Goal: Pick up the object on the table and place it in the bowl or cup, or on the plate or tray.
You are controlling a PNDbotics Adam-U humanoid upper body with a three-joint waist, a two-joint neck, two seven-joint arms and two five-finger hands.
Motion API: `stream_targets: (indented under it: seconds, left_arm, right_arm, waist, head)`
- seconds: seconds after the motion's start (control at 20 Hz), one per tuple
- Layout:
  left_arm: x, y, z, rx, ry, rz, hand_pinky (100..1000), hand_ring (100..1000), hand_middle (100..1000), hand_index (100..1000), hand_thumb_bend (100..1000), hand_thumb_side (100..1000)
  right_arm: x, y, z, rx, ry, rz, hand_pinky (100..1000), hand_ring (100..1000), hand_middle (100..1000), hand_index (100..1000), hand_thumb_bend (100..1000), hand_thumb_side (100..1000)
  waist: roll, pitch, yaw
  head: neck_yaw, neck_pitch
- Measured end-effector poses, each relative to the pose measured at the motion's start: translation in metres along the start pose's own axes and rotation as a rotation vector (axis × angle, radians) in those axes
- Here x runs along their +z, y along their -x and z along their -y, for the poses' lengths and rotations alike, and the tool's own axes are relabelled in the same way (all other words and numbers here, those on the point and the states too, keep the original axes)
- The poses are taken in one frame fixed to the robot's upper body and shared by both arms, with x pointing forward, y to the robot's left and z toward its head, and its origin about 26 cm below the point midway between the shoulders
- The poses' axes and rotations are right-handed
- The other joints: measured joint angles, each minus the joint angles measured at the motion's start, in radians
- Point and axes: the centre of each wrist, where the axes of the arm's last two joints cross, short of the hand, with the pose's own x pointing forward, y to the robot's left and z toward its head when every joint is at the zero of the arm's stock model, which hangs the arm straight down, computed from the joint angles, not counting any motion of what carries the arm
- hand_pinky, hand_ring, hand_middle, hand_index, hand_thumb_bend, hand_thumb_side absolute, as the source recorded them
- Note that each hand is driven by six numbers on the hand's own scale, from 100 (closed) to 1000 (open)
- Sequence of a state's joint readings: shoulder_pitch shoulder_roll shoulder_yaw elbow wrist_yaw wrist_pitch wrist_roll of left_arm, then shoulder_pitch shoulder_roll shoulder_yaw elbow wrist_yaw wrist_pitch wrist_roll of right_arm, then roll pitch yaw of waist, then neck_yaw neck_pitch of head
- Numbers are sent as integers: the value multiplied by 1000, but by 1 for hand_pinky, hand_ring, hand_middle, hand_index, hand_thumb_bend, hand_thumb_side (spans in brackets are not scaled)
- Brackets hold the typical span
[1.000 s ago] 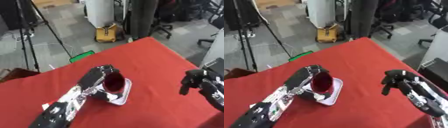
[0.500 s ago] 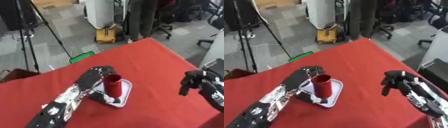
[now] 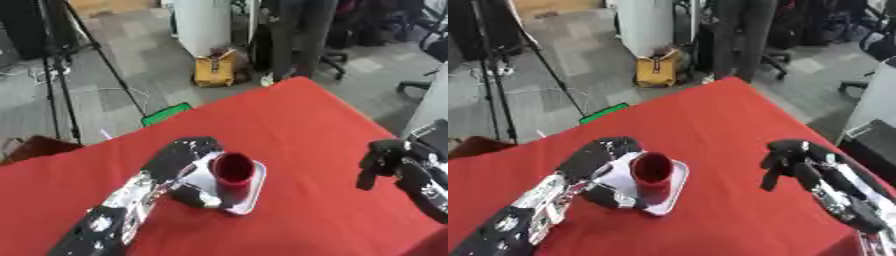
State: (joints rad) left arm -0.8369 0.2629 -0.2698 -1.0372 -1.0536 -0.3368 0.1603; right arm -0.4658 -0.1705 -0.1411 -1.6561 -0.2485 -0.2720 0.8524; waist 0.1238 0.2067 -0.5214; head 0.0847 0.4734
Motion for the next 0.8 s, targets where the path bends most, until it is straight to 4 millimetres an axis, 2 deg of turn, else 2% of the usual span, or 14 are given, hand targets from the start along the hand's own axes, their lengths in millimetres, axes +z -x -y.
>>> stream_targets:
  seconds: [0.15,0.3,0.35,0.4,0.45,0.5,0.55,0.6,0.8]
  left_arm:
    - [5,-1,-18,64,-92,20,765,726,750,833,861,736]
    - [18,-3,-50,177,-218,36,757,715,742,825,845,730]
    - [22,-6,-61,221,-250,47,729,679,713,824,794,713]
    - [29,-10,-72,280,-285,66,724,675,708,822,798,697]
    - [40,-13,-83,345,-317,84,722,670,703,820,797,691]
    - [52,-15,-94,409,-345,100,722,670,703,820,797,691]
    - [64,-17,-106,462,-367,114,714,647,679,816,756,703]
    - [76,-20,-116,510,-385,123,714,647,679,816,756,703]
    - [122,-26,-135,630,-405,104,714,630,665,816,737,728]
  right_arm:
    - [1,0,1,2,4,-2,544,518,642,850,100,589]
    - [4,0,1,3,13,-5,544,518,642,851,100,589]
    - [5,0,2,4,17,-7,545,518,642,851,100,588]
    - [7,1,2,5,21,-12,545,518,642,851,100,588]
    - [9,1,3,8,26,-15,545,518,642,851,100,589]
    - [11,1,4,9,30,-21,545,518,641,851,100,552]
    - [13,1,4,9,35,-24,546,518,642,851,100,589]
    - [16,2,4,10,40,-30,546,518,642,851,100,589]
    - [22,1,6,18,52,-41,546,518,641,850,100,589]
  waist:
    - [-5,0,23]
    - [-11,0,44]
    - [-14,0,51]
    - [-15,-1,64]
    - [-16,-2,83]
    - [-17,-4,101]
    - [-20,-6,112]
    - [-23,-9,124]
    - [-31,-14,184]
  head:
    - [-10,0]
    - [-23,1]
    - [-27,2]
    - [-34,2]
    - [-41,2]
    - [-48,2]
    - [-52,3]
    - [-57,5]
    - [-70,16]
